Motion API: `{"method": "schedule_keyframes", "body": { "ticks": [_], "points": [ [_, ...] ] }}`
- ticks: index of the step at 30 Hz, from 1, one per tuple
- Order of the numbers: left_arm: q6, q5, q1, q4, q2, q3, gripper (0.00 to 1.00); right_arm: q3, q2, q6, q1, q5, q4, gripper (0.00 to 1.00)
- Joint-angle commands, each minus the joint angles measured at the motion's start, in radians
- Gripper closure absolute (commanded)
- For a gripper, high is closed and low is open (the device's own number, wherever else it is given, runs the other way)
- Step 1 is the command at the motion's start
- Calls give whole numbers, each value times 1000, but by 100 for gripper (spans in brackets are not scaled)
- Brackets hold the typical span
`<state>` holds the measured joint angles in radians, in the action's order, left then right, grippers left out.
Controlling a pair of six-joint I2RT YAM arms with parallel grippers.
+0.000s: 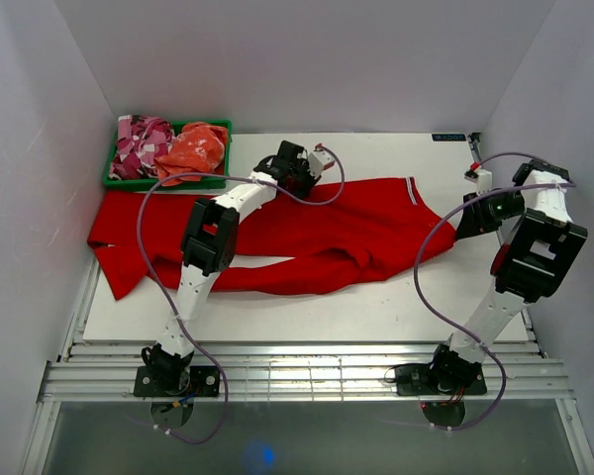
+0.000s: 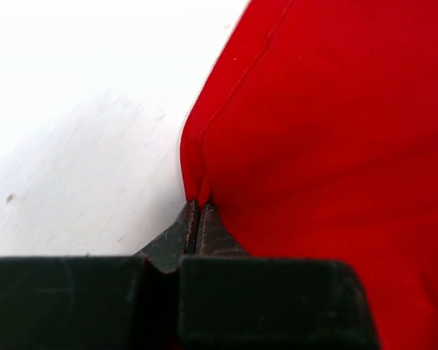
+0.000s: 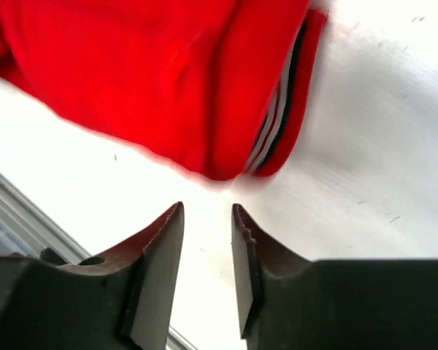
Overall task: Fold and stack the trousers
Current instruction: Flatten the trousers out
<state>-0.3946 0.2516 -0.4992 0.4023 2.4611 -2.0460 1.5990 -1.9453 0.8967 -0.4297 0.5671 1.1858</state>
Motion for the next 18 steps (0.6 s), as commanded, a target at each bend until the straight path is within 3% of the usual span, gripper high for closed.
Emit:
{"method": "schedule_keyframes", "body": {
  "ticks": [1, 3, 4, 5, 7, 14, 18],
  "points": [
    [-7, -204, 39, 24, -33, 10, 100, 23, -6, 31, -32, 106, 126, 59],
    [-6, -228, 39, 36, -19, 7, 100, -7, -18, 42, -30, 189, 124, 46],
    [-7, -233, 39, 36, -10, 9, 100, -16, -23, 51, -30, 203, 111, 26],
    [-7, -235, 39, 38, -8, 10, 100, -39, -26, 50, -30, 214, 88, 12],
    [-10, -226, 39, 41, -7, 17, 100, -63, -24, 25, -34, 202, -10, 2],
    [-36, -189, 41, 52, -4, 32, 100, -252, 112, 171, -37, 230, -283, 7],
    [-38, -163, 41, 67, 6, 29, 100, -442, 225, 280, -37, 298, -603, 10]
  ]
}}
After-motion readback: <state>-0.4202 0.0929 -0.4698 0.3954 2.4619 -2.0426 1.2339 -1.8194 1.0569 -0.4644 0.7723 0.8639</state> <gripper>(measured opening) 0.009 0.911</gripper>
